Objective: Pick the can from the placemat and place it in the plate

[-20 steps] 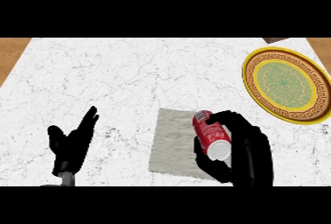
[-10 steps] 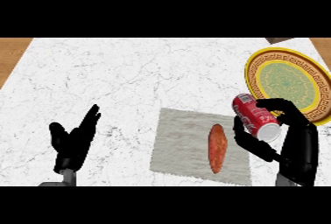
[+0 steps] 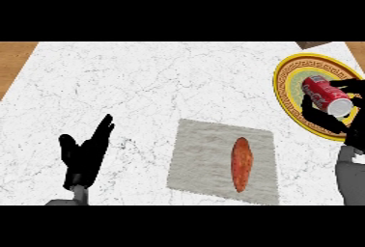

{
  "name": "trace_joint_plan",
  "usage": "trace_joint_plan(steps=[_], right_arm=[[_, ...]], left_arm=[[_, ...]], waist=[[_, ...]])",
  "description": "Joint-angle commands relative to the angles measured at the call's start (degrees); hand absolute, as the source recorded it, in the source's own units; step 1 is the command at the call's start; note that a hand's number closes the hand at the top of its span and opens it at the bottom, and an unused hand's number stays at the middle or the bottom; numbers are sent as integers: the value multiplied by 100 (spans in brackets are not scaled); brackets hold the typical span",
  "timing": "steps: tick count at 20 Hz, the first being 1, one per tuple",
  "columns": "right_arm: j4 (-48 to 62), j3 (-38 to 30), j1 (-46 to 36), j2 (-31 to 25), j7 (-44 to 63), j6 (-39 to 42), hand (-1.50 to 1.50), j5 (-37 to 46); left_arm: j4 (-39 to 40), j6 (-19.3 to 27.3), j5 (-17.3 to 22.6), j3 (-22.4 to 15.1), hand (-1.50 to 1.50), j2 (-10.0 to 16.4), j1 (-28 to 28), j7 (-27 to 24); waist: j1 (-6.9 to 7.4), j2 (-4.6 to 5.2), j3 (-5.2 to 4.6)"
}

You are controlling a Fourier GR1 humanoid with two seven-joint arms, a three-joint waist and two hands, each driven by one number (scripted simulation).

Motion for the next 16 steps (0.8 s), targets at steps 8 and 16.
trace_joint_plan(steps=[8,16], right_arm=[[4002,-1381,-1897,-1073,-2536,-110,150,-1238],[5960,-954,-2459,-1936,-1696,921,-150,-524]], left_arm=[[171,-217,51,21,0,14,155,-51],[245,-200,-59,-109,0,-87,-153,10]], waist=[[107,56,-22],[297,152,-18]])
